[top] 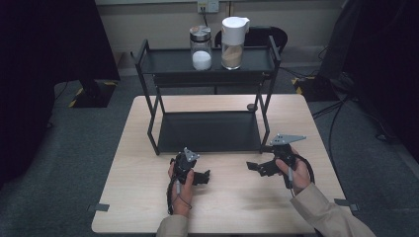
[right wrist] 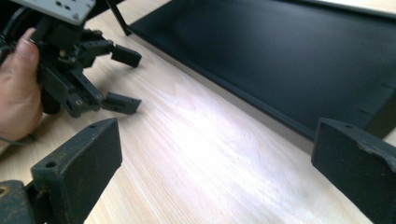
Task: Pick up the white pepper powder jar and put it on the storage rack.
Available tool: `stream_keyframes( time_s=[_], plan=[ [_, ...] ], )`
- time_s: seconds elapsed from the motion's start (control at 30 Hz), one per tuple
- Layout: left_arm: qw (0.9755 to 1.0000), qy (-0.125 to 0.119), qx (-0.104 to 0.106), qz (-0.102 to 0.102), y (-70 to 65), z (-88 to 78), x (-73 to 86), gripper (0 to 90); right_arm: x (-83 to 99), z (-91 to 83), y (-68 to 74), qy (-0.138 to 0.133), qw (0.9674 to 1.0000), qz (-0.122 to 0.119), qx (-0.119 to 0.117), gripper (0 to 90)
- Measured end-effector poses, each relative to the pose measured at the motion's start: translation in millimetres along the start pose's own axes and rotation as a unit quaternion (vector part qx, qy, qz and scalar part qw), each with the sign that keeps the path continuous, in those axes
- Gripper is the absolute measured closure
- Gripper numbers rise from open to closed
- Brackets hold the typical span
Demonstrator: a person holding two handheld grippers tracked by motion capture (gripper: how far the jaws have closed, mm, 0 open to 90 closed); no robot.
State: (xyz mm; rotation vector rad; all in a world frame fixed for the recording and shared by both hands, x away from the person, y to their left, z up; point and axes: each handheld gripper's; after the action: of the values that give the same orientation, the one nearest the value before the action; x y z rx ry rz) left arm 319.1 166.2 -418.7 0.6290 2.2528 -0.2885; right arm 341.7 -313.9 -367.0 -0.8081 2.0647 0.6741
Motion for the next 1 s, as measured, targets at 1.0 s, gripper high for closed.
stream_keyframes(
  time_s=[1.0],
  plan=[
    [1.0000,0.000,0.000,0.000,0.0,0.0,0.0,0.0,37.9,-9.2,-9.0,0.032,0.9991,0.003,0.026,0.6]
  ],
)
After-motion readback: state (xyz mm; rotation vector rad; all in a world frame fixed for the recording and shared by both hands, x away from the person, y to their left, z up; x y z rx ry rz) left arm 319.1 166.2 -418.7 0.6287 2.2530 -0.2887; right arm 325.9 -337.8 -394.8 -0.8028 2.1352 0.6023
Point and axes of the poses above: each handheld gripper's, and its own axes: z roughly forward along the jaws, x roughly out of its underside, y roughly to its left, and after that the axes turned 1 degree about x, right-handed
